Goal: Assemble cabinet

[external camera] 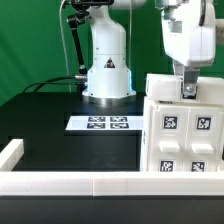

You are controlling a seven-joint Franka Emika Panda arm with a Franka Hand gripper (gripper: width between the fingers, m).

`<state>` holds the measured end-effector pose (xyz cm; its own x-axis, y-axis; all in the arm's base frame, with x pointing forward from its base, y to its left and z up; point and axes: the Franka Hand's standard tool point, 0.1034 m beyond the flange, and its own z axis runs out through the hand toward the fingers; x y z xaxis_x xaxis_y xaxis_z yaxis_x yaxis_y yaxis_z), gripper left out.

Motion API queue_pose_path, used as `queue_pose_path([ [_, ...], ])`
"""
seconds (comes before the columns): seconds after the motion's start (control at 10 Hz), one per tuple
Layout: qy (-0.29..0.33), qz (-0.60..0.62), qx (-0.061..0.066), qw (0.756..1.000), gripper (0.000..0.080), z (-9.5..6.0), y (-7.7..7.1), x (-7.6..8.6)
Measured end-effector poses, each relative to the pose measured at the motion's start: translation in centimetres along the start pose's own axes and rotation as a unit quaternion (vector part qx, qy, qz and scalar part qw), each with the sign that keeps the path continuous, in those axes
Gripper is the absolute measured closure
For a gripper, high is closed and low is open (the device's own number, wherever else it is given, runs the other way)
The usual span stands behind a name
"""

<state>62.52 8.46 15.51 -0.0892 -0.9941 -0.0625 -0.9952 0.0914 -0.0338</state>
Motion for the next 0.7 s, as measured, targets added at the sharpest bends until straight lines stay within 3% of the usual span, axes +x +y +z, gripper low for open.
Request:
queue_pose_path([
  [0.3, -0.016, 0.081, -0.003, 0.997, 0.0239, 0.0, 0.0, -0.2],
  [0.4, -0.016, 0.077, -0.003, 0.997, 0.0172, 0.0, 0.0, -0.3],
  [0.5, -0.017, 0.064, -0.002, 0.998, 0.0172, -0.1, 0.0, -0.4],
  [0.6, -0.025, 0.054, 0.001, 0.998, 0.0029, -0.5, -0.1, -0.5],
  [0.7, -0.034, 0.051, 0.006, 0.998, 0.0006, -1.3, 0.0, -0.7],
])
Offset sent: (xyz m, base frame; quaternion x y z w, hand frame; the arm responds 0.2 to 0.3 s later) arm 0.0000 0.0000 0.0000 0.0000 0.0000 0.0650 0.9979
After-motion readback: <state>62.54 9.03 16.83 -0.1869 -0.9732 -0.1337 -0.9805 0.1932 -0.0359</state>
